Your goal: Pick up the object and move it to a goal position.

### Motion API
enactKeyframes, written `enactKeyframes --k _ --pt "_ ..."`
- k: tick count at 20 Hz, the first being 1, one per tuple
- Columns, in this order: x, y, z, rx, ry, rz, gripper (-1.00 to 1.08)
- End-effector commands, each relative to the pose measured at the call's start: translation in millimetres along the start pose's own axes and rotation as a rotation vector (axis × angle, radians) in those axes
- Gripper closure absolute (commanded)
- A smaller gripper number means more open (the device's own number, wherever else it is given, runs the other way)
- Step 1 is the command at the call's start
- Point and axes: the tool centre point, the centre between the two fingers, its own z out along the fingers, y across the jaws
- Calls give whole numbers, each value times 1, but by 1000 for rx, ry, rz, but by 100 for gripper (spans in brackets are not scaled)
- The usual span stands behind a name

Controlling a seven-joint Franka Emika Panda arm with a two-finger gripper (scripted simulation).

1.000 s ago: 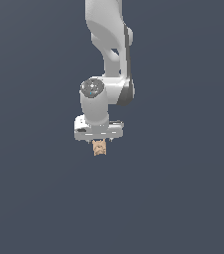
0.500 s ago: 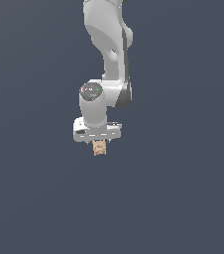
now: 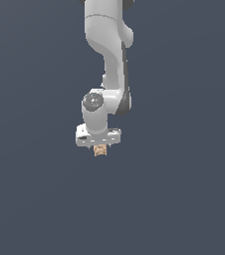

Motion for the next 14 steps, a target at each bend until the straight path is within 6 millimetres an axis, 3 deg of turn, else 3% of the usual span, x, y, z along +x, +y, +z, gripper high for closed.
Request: enactKeyframes --k 1,4,5,14 --pt "1 0 7 0 1 0 -92" --pt "1 0 9 0 1 -1 -92" --pt "1 0 9 0 1 -1 108" --pt "1 0 9 0 1 -1 108"
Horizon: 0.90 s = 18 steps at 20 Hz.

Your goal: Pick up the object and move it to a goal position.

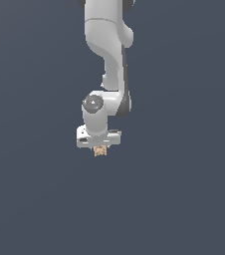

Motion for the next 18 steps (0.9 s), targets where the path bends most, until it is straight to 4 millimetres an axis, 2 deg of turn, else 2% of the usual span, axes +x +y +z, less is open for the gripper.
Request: enactKeyframes --k 1,5,9,14,18 --pt "0 0 0 0 0 0 108" --pt "1 -4 -5 0 0 0 108" --pt "4 -17 -20 0 0 0 108" --pt "12 -45 -52 -1 -1 0 108" --pt "20 -74 -86 -1 -1 0 108"
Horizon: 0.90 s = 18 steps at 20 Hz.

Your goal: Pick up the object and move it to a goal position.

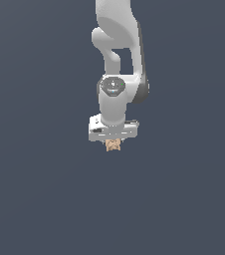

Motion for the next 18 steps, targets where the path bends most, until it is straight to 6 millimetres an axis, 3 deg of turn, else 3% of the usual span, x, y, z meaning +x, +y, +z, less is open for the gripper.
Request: enactKeyframes --k 1,10,18 --pt "5 -20 -23 -1 0 0 108" --pt "26 -83 -97 0 0 0 108" --pt "36 -109 -128 0 0 0 108"
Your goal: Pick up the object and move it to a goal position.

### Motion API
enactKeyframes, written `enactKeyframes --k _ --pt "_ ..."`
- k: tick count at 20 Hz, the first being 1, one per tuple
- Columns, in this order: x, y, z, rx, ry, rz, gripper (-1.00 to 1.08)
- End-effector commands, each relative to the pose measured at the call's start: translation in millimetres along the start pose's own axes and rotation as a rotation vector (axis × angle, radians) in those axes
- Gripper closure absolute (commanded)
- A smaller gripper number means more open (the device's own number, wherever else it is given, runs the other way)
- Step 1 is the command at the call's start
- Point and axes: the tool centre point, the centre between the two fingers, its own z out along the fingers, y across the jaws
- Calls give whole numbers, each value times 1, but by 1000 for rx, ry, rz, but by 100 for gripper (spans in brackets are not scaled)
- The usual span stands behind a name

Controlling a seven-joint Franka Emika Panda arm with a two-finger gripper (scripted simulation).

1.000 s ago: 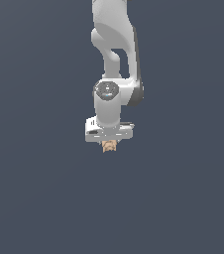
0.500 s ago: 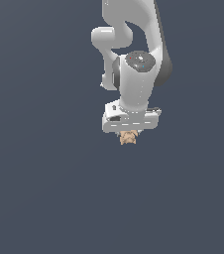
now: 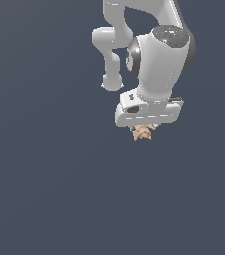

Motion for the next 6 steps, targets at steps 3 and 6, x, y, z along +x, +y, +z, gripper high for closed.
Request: enactKeyframes --k 3,6 --pt "3 -6 -7 0 -1 1 108" --pt "3 -5 -6 0 -1 1 108"
